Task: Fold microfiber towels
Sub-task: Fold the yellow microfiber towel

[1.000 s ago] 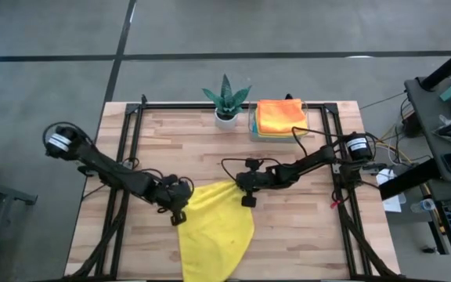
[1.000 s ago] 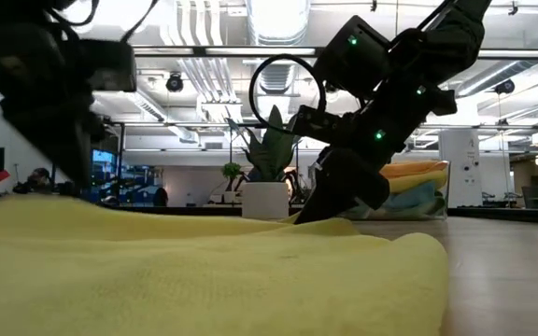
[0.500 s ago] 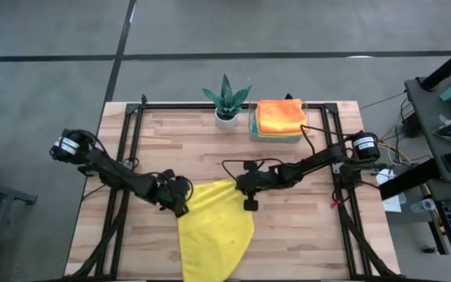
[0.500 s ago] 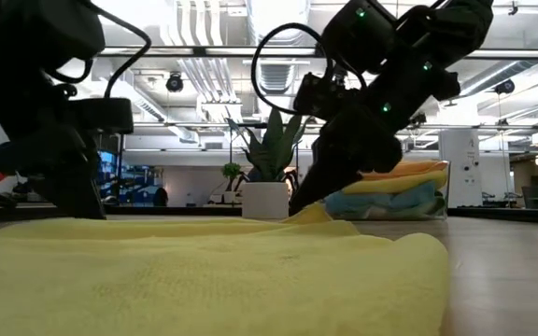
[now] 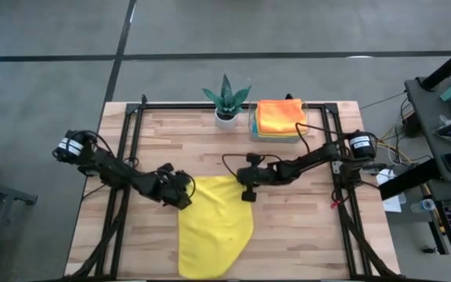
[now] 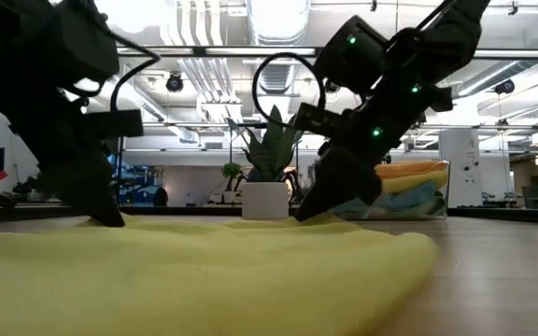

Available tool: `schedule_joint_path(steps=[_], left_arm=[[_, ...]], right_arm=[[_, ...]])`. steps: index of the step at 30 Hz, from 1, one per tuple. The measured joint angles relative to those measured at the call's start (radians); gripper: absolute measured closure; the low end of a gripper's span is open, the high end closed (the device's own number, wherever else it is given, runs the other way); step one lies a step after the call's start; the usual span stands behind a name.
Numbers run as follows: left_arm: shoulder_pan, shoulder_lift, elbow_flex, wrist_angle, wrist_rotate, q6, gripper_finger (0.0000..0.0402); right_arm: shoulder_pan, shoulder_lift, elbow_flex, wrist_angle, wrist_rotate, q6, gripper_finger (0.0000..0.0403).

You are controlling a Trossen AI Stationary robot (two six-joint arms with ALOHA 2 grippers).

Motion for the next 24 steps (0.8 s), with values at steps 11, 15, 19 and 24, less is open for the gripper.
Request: schedule_joint_path(steps=[11,15,19,24], left_arm=[[0.175,0.002,-0.008,-0.130,-0.142,0.086,0.0398],[0.233,-0.012,-0.003,-0.140,-0.152,0.162,0.0398],[0.236,-0.067,0.020,-0.146,-0.152,0.212,0.0398],[0.199,-0.172,0.067,-0.138,-0.021,0.285,0.0398]], right_arm=[[-0.159,-0.001,-0.001,0.100,0.060,-0.068,0.0394],[-0.169,-0.030,0.004,0.107,0.062,-0.102,0.0394],[-0.140,-0.087,0.009,0.057,0.061,-0.104,0.0394],[-0.069,-0.165,0.009,-0.063,0.053,-0.072,0.0394]])
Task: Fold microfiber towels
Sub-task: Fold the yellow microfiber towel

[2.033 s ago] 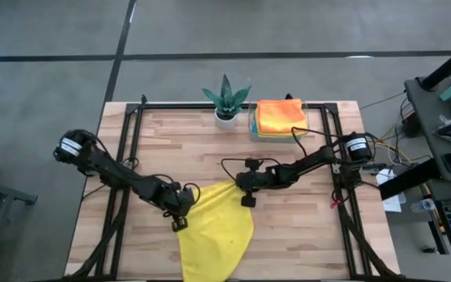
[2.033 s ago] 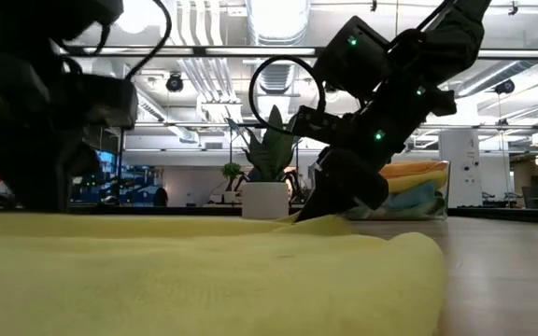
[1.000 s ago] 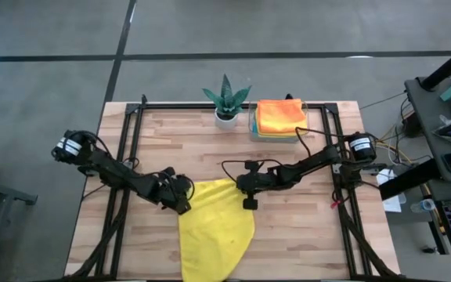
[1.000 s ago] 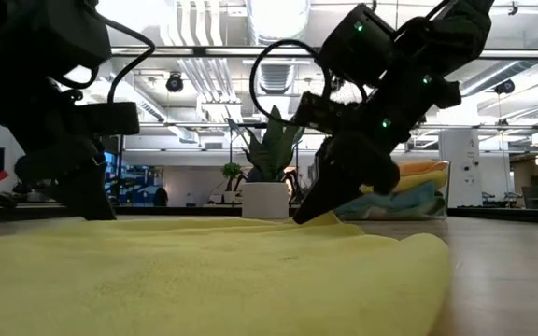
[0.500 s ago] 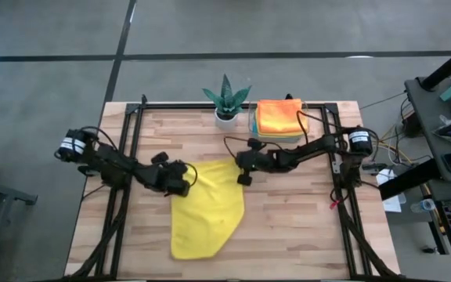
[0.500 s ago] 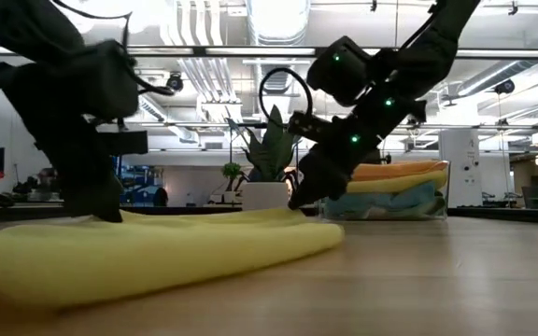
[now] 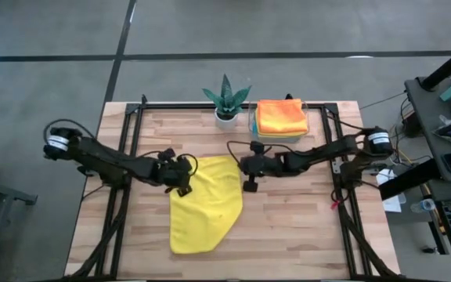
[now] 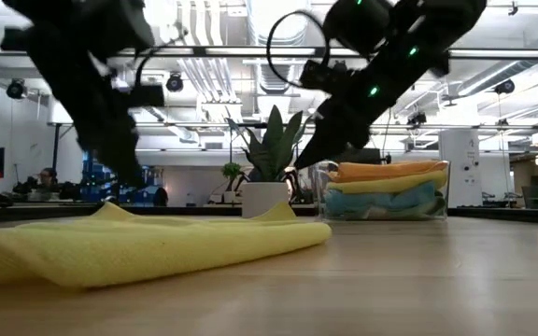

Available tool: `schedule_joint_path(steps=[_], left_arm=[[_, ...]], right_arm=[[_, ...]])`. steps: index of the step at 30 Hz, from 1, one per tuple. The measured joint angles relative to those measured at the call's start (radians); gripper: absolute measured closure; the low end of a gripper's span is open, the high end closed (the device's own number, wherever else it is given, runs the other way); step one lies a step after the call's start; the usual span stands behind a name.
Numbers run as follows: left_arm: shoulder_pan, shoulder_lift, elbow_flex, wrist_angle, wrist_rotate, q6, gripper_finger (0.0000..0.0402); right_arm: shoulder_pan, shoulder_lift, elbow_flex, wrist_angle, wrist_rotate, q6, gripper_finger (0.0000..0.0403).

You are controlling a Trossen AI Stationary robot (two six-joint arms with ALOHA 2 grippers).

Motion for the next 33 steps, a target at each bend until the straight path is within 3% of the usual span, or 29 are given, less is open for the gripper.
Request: schedule_joint_path(steps=[4,9,14,19,24,30,33], left_arm=[[-0.078,-0.044,0.057,0.011,0.084,-0.005,0.0400],[-0.223,-0.017,0.160,0.016,0.099,-0.102,0.0401],[-0.378,0.076,0.303,0.015,0.189,-0.301,0.0401],[-0.508,0.226,0.457,0.016,0.191,-0.417,0.0401],[-0.530,0.386,0.555,0.057,0.084,-0.407,0.0400],[-0.459,0.512,0.601,0.125,0.196,-0.386,0.0349],[-0.448,0.557,0.611,0.151,0.200,-0.422,0.0307]], right_arm=[[0.075,-0.031,-0.005,-0.054,0.000,0.038,0.0394],[0.176,-0.040,-0.024,-0.059,-0.002,0.083,0.0394],[0.271,-0.022,-0.027,-0.066,-0.003,0.144,0.0394],[0.355,-0.012,-0.028,-0.061,-0.003,0.138,0.0394],[0.409,0.023,-0.030,0.001,0.000,0.151,0.0394],[0.444,0.067,-0.031,0.048,0.002,0.209,0.0394],[0.491,0.078,-0.039,0.046,0.071,0.217,0.0394]])
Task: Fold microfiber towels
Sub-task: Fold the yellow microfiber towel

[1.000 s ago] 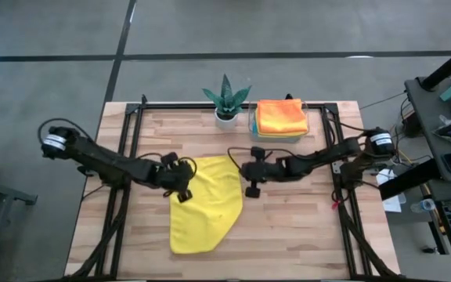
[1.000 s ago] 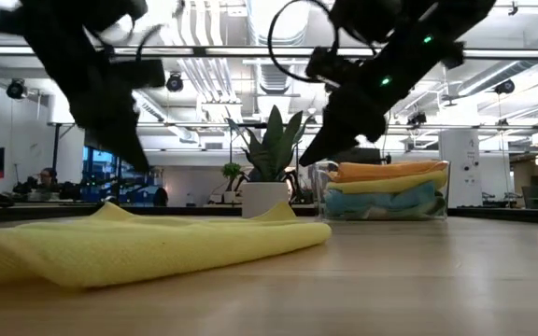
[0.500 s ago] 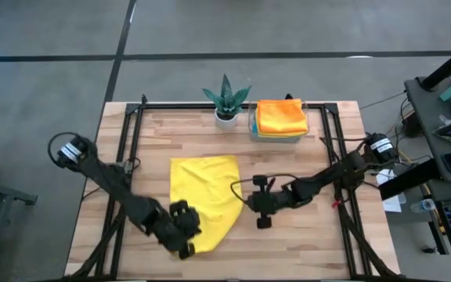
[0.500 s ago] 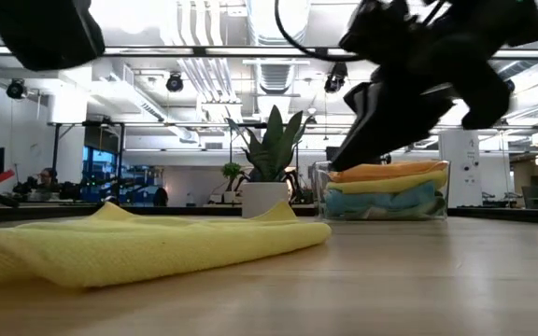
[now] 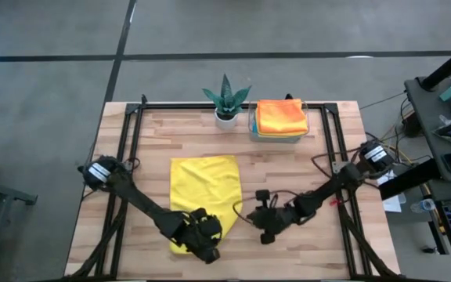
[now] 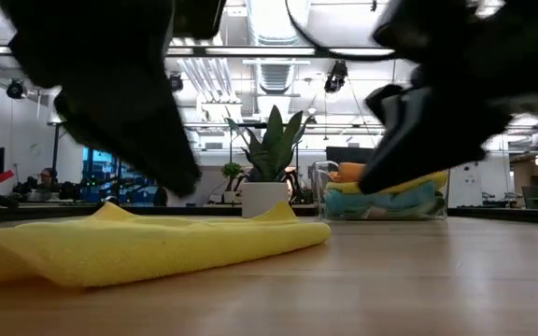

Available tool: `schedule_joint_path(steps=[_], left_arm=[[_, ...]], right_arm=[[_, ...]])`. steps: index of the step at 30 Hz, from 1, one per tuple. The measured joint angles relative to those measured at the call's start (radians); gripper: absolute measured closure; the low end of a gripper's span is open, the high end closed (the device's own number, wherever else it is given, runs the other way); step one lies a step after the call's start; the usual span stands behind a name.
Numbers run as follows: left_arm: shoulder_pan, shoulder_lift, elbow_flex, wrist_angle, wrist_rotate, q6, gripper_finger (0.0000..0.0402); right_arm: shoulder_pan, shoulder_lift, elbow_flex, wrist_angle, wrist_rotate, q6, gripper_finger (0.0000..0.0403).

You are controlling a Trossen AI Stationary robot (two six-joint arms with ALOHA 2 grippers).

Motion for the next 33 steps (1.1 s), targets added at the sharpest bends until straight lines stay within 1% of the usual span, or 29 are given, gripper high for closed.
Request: schedule_joint_path(steps=[3,5,7,9,11,13,15,23,25,28,31,33], left_arm=[[0.005,0.030,-0.001,-0.003,-0.020,-0.048,0.0267],[0.010,0.041,-0.002,-0.001,-0.045,-0.075,0.0246],[0.012,0.051,0.002,0.029,-0.057,-0.081,0.0235],[0.012,0.056,0.005,0.071,-0.061,-0.076,0.0231],[0.015,0.069,0.011,0.130,-0.095,-0.073,0.0231],[0.022,0.087,0.016,0.119,-0.136,-0.069,0.0231],[0.035,0.106,0.018,0.111,-0.149,-0.064,0.0231],[0.042,0.152,0.026,0.113,-0.149,-0.047,0.0232],[0.042,0.152,0.025,0.113,-0.146,-0.048,0.0239],[0.042,0.152,0.022,0.112,-0.148,-0.047,0.0268],[0.042,0.151,0.020,0.111,-0.148,-0.047,0.0318],[0.042,0.151,0.017,0.111,-0.148,-0.047,0.0364]], right_arm=[[0.052,0.006,-0.003,-0.009,0.086,-0.008,0.0394],[0.067,0.006,-0.004,-0.010,0.103,-0.004,0.0394],[0.070,0.006,-0.004,-0.011,0.105,0.002,0.0394],[0.070,0.006,-0.004,-0.011,0.105,0.004,0.0394],[0.070,0.006,-0.005,-0.010,0.105,0.002,0.0394],[0.067,0.006,-0.009,-0.013,0.105,-0.011,0.0394],[0.066,0.006,-0.011,-0.015,0.105,-0.024,0.0394],[0.065,0.006,-0.030,-0.016,0.108,0.001,0.0394],[0.065,0.006,-0.031,-0.012,0.108,0.003,0.0394],[0.065,0.005,-0.032,-0.005,0.113,0.004,0.0394],[0.065,0.005,-0.032,0.003,0.114,0.003,0.0394],[0.065,0.005,-0.032,0.002,0.114,0.003,0.0394]])
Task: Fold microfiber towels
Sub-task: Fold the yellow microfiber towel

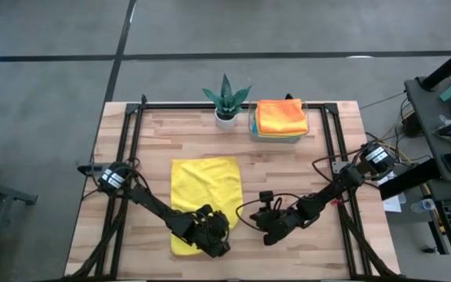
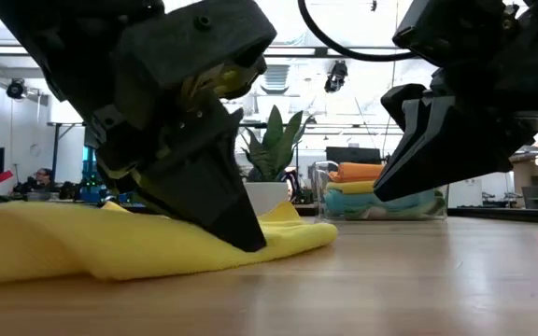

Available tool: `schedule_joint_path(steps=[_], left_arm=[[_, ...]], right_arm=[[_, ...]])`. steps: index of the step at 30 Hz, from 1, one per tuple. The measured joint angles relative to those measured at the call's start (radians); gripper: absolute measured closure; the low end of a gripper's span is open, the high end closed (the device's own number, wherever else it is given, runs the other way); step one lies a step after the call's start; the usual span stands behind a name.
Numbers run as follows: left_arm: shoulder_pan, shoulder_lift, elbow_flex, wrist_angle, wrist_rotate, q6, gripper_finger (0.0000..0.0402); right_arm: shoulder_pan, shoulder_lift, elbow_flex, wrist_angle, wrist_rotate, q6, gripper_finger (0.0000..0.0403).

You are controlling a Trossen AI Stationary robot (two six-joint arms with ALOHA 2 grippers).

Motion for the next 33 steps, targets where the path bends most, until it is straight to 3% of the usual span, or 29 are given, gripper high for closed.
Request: schedule_joint_path(steps=[2,6,11,14,19,28,33], left_arm=[[0.000,-0.011,-0.005,-0.002,0.003,0.005,0.0391],[-0.001,-0.060,-0.008,-0.006,-0.013,0.037,0.0398],[0.004,-0.167,-0.029,-0.031,-0.072,0.053,0.0400],[0.007,-0.221,-0.044,-0.044,-0.091,0.053,0.0401],[0.006,-0.295,-0.096,-0.051,-0.119,0.026,0.0401],[0.006,-0.365,-0.172,0.032,-0.164,-0.022,0.0401],[0.010,-0.381,-0.186,0.068,-0.173,-0.034,0.0401]], right_arm=[[0.000,0.000,0.000,0.000,0.000,0.000,0.0394],[0.000,0.003,-0.004,0.016,0.000,0.009,0.0394],[0.000,0.051,-0.006,0.156,-0.024,-0.061,0.0383],[0.000,0.090,0.009,0.223,-0.016,-0.111,0.0358],[-0.001,0.127,0.025,0.349,0.090,-0.217,0.0297],[-0.001,0.149,0.030,0.631,0.025,-0.275,0.0223],[0.000,0.203,0.030,0.829,0.023,-0.438,0.0204]])
